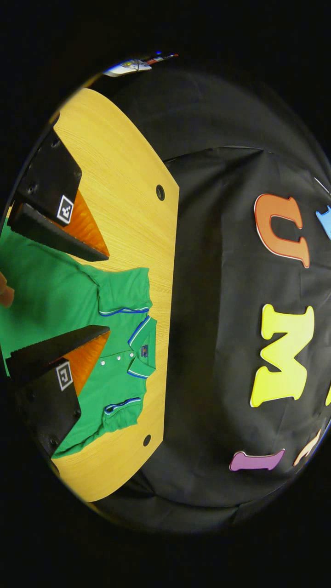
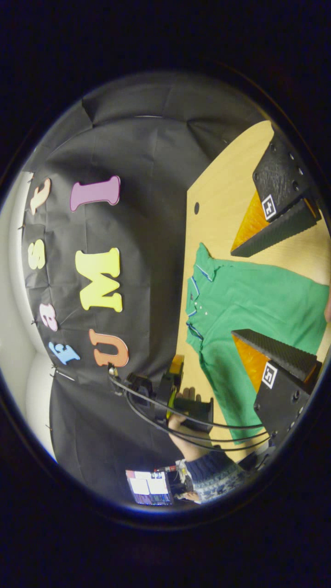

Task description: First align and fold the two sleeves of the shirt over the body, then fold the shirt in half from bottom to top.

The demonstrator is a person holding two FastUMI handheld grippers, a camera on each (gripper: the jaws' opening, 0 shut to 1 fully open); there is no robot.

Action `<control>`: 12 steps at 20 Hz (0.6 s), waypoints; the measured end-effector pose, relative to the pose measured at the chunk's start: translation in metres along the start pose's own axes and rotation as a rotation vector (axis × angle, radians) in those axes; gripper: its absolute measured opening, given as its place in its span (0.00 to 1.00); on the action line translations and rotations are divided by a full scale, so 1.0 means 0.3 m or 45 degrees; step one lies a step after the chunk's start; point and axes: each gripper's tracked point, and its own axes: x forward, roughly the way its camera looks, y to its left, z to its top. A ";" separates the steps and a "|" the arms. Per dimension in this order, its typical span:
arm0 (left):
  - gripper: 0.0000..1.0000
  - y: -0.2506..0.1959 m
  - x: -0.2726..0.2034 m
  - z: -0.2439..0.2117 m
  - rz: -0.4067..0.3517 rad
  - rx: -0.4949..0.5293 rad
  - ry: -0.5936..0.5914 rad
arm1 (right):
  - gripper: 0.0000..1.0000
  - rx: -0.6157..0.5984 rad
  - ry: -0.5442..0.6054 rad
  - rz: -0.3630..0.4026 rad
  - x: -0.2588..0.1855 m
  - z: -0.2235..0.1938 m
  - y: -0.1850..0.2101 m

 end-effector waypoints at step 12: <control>0.95 0.157 -0.465 -0.492 0.060 0.113 -0.011 | 0.96 0.036 0.120 -0.093 -0.156 -0.297 0.045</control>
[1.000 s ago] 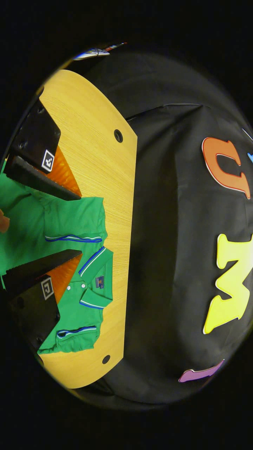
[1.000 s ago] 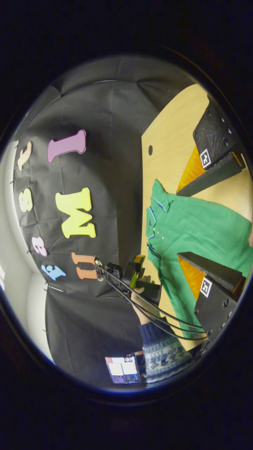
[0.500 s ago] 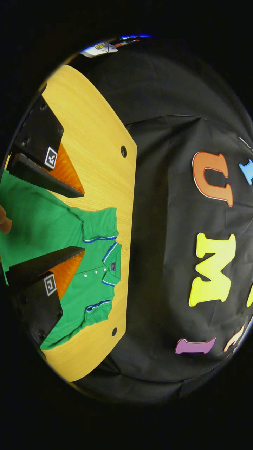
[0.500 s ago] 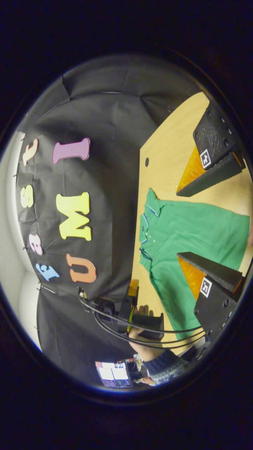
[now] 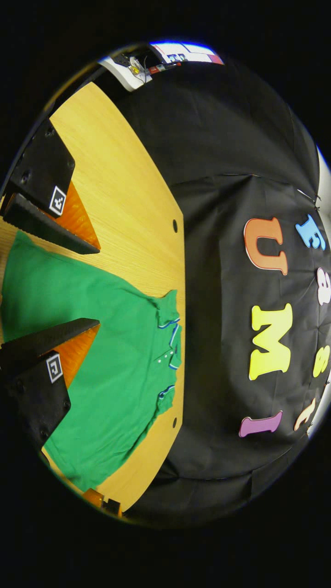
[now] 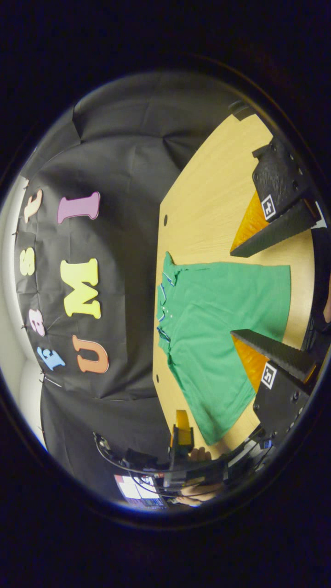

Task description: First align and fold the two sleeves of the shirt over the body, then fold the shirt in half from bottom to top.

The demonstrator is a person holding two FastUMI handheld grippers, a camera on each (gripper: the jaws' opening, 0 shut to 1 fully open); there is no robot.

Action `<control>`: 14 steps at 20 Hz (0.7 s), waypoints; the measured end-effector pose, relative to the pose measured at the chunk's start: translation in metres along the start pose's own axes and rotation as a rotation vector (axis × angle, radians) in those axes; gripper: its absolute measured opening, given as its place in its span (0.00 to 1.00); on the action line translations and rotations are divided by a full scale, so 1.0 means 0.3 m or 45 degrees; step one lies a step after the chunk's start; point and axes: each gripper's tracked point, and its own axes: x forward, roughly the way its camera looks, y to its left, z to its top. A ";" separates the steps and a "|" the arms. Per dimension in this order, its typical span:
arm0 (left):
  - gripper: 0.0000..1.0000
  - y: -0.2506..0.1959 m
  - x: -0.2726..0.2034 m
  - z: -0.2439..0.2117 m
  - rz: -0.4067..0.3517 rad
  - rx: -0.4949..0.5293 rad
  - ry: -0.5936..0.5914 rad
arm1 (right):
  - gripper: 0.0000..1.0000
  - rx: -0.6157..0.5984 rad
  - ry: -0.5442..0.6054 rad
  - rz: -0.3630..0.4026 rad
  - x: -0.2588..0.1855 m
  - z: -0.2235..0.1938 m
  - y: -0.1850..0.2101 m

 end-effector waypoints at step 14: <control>0.77 -0.010 -0.037 -0.123 0.019 -0.067 0.008 | 0.92 0.086 0.092 -0.078 0.108 -0.105 -0.006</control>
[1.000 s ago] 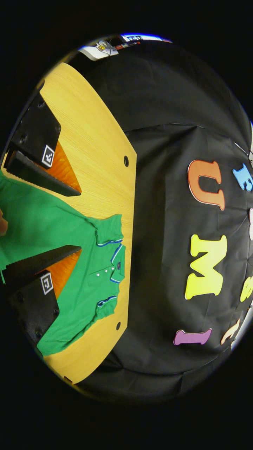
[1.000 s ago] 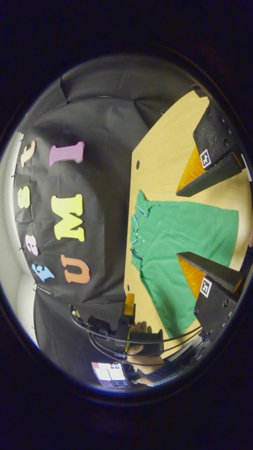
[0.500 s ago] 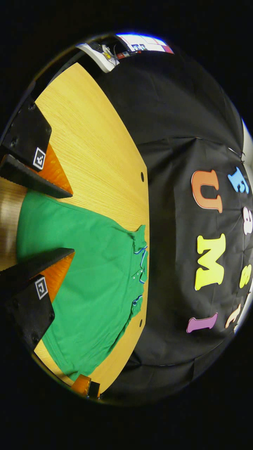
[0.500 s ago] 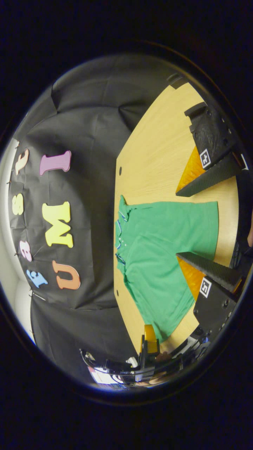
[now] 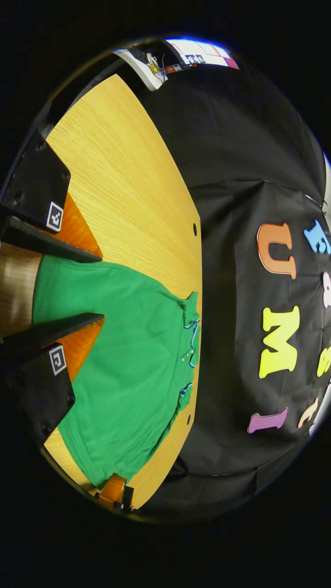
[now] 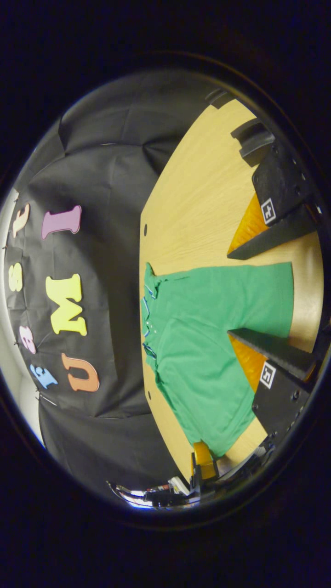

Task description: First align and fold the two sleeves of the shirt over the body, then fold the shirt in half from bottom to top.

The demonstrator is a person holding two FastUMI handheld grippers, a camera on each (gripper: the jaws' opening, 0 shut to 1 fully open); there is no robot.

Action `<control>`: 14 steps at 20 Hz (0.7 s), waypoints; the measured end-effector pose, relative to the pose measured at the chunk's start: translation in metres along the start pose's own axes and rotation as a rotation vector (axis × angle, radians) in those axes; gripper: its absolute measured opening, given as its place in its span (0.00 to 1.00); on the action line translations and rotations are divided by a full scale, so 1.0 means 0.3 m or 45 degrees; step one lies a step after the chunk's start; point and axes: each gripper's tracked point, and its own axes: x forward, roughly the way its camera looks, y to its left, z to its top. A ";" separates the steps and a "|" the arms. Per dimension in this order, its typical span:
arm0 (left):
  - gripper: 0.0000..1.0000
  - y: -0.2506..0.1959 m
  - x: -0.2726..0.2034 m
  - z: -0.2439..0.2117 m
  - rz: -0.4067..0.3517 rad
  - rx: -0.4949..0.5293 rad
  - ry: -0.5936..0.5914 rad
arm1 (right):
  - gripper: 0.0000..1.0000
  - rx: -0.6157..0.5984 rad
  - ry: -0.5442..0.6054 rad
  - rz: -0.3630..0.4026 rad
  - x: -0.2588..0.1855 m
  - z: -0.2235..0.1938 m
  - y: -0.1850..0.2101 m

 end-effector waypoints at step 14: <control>0.06 -0.062 -0.018 0.226 -0.036 -0.034 -0.149 | 0.00 0.020 -0.115 0.077 0.003 0.175 0.038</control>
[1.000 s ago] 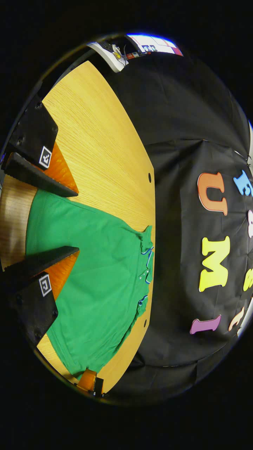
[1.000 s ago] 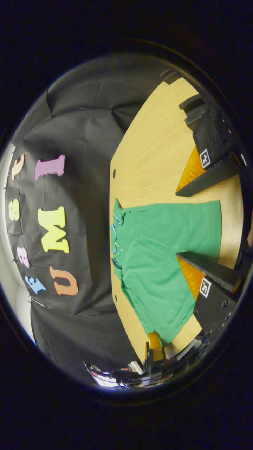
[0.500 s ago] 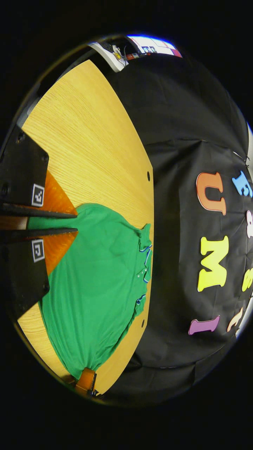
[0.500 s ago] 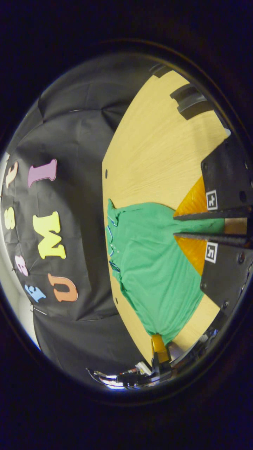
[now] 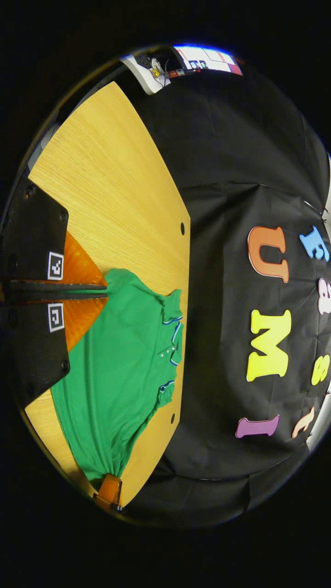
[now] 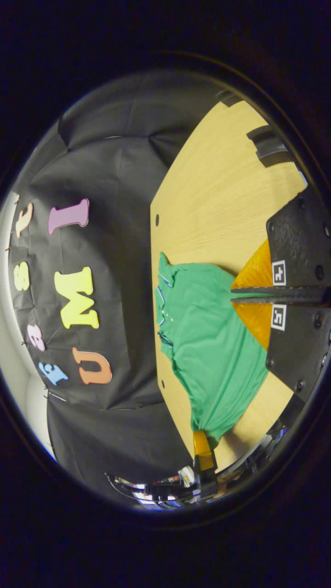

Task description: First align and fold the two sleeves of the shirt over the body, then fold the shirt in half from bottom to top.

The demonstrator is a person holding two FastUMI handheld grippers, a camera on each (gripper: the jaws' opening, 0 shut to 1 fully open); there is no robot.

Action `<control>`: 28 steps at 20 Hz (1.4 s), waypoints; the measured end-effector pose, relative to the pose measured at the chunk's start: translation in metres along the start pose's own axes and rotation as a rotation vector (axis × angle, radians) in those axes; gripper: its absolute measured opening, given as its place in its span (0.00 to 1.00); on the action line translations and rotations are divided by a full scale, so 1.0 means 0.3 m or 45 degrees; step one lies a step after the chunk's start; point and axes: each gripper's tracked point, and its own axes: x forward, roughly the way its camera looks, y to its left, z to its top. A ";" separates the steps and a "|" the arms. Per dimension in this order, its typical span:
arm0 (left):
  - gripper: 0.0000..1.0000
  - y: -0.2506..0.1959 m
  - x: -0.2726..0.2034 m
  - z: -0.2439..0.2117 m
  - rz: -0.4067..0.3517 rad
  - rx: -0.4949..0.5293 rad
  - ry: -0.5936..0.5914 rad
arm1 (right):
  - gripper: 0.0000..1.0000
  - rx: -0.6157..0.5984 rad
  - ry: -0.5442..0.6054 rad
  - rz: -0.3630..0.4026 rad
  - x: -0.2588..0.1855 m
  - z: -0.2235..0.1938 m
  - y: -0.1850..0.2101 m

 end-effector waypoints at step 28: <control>0.06 -0.106 1.132 0.594 -0.085 0.012 -0.133 | 0.00 0.044 -0.189 -0.191 1.244 0.755 -0.163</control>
